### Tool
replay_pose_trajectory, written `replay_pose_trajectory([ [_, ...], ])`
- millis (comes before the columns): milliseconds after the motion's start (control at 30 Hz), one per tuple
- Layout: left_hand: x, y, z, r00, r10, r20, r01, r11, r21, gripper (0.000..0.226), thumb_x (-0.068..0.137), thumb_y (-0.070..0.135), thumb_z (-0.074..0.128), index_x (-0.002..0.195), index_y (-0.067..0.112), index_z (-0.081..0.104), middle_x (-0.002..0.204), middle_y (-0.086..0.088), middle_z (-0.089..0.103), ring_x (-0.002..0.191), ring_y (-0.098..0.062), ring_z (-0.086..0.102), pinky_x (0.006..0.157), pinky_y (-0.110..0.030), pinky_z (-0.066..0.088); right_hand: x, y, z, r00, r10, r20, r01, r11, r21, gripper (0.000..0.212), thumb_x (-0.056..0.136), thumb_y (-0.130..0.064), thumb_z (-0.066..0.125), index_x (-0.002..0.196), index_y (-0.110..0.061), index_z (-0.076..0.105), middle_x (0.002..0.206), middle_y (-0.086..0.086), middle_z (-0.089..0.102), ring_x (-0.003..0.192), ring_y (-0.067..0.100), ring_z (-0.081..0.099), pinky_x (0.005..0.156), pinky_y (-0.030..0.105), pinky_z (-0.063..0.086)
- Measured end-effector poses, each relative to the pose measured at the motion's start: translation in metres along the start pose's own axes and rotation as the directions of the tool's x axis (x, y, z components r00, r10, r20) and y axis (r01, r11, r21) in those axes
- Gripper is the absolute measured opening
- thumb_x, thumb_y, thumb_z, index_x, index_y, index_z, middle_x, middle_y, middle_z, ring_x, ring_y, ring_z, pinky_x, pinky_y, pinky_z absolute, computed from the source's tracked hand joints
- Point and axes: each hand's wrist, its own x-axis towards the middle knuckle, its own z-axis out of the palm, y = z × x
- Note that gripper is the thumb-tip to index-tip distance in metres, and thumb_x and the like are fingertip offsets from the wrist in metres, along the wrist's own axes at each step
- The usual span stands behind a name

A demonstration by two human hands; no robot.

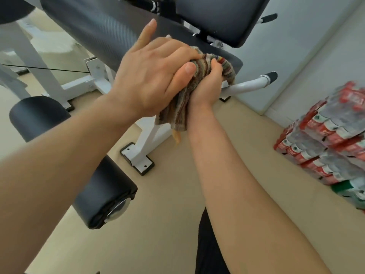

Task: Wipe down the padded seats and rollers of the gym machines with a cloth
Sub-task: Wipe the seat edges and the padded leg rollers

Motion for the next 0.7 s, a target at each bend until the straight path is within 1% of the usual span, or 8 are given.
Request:
replay_pose_trajectory([
  [133,-0.028,0.02,0.012,0.988,-0.1,-0.114,0.098,0.995,-0.021,0.048,0.106,0.035,0.027,0.141,0.014,0.051,0.144,-0.005,0.053,0.141,-0.024,0.041,0.122,-0.05,0.018,-0.038,0.009,-0.006,0.996,-0.078,0.044,0.08,0.995,-0.057,0.084,0.073,-0.061,0.053,0.143,-0.015,0.047,0.145,0.011,0.054,0.135,0.024,0.052,0.118,0.049,0.036],
  [233,-0.052,0.022,0.025,0.983,-0.118,-0.141,0.116,0.993,-0.025,0.054,0.104,0.034,0.027,0.153,0.012,0.037,0.159,-0.008,0.035,0.151,-0.026,0.025,0.12,-0.055,0.02,-0.065,0.022,-0.02,0.97,-0.161,0.18,0.191,0.968,-0.162,0.082,0.085,-0.066,0.038,0.151,-0.018,0.036,0.156,0.005,0.043,0.145,0.016,0.039,0.123,0.044,0.027],
  [333,-0.046,0.016,0.027,0.984,-0.082,-0.159,0.081,0.997,-0.014,0.056,0.104,0.037,0.026,0.151,0.011,0.039,0.157,-0.011,0.039,0.149,-0.029,0.029,0.118,-0.058,0.023,-0.051,0.014,-0.023,0.926,-0.303,0.227,0.364,0.877,-0.315,0.078,0.092,-0.062,0.026,0.155,-0.017,0.027,0.162,0.002,0.03,0.151,0.013,0.025,0.126,0.042,0.018],
  [400,-0.031,0.01,0.021,0.991,-0.015,-0.132,0.019,0.999,0.031,0.054,0.104,0.038,0.025,0.144,0.011,0.049,0.147,-0.009,0.051,0.143,-0.029,0.04,0.118,-0.057,0.022,-0.028,-0.004,-0.019,0.906,-0.358,0.225,0.418,0.842,-0.343,0.06,0.095,-0.052,0.026,0.142,-0.019,0.043,0.153,0.002,0.037,0.146,0.014,0.031,0.125,0.044,0.019],
  [467,-0.005,0.002,0.009,0.998,0.01,-0.059,-0.007,0.999,0.053,0.049,0.104,0.035,0.024,0.13,0.015,0.061,0.131,-0.004,0.063,0.127,-0.026,0.055,0.122,-0.054,0.014,-0.002,-0.024,-0.013,0.919,-0.324,0.226,0.393,0.805,-0.444,0.03,0.096,-0.038,0.031,0.114,-0.028,0.054,0.132,0.004,0.049,0.129,0.022,0.042,0.119,0.048,0.025],
  [567,0.029,-0.001,-0.005,0.993,-0.016,0.114,0.016,1.0,0.002,0.055,0.1,0.034,0.018,0.117,0.021,0.068,0.117,0.001,0.07,0.112,-0.023,0.063,0.124,-0.049,0.005,0.019,-0.037,-0.009,0.939,-0.255,0.231,0.343,0.742,-0.576,0.023,0.099,-0.014,0.038,0.097,-0.018,0.061,0.113,0.01,0.059,0.119,0.034,0.047,0.114,0.051,0.029],
  [633,0.027,0.004,-0.004,0.994,-0.065,0.092,0.068,0.997,-0.033,0.054,0.101,0.033,0.019,0.118,0.021,0.069,0.12,0.002,0.07,0.116,-0.02,0.062,0.124,-0.049,0.009,0.007,-0.034,-0.009,0.948,-0.248,0.199,0.315,0.818,-0.482,0.018,0.095,-0.023,0.039,0.088,-0.024,0.056,0.101,0.004,0.056,0.11,0.03,0.052,0.108,0.054,0.035],
  [700,0.003,0.016,0.005,0.988,-0.147,-0.047,0.145,0.989,-0.04,0.045,0.104,0.029,0.027,0.122,0.018,0.067,0.127,0.0,0.067,0.124,-0.022,0.058,0.121,-0.052,0.02,-0.015,-0.019,-0.013,0.913,-0.35,0.211,0.407,0.823,-0.396,0.021,0.094,-0.035,0.036,0.093,-0.024,0.054,0.107,0.012,0.056,0.108,0.032,0.054,0.104,0.057,0.039],
])
